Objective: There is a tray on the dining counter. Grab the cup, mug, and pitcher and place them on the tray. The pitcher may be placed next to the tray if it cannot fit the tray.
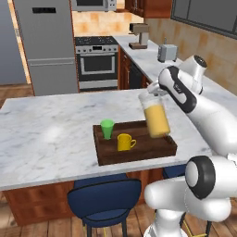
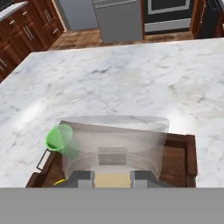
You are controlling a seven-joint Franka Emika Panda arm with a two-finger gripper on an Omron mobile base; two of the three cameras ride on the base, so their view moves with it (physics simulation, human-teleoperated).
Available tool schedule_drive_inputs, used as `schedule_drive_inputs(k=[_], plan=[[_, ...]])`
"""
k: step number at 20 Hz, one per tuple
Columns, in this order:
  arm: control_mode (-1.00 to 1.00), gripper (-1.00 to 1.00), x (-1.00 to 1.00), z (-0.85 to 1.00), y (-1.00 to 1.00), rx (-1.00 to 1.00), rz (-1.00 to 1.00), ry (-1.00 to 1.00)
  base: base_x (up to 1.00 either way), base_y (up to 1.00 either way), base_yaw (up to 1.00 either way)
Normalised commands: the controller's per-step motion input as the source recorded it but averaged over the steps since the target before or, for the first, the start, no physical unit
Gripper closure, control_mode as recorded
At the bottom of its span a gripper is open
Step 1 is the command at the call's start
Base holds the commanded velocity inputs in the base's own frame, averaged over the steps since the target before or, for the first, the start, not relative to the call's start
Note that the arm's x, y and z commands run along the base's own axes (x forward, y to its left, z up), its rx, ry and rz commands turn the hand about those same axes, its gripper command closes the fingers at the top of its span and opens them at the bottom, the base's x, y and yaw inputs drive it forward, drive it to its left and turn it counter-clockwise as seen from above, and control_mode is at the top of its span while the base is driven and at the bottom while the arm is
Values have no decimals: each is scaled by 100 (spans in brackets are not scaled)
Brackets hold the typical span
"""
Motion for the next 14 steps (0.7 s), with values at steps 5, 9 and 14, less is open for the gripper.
schedule_drive_inputs(k=[5,9,14], plan=[[-100,100,57,0,0,0,0,0,0,0,0],[-100,100,62,0,0,0,0,0,0,0,0],[-100,100,56,0,3,0,0,4,0,0,0]])
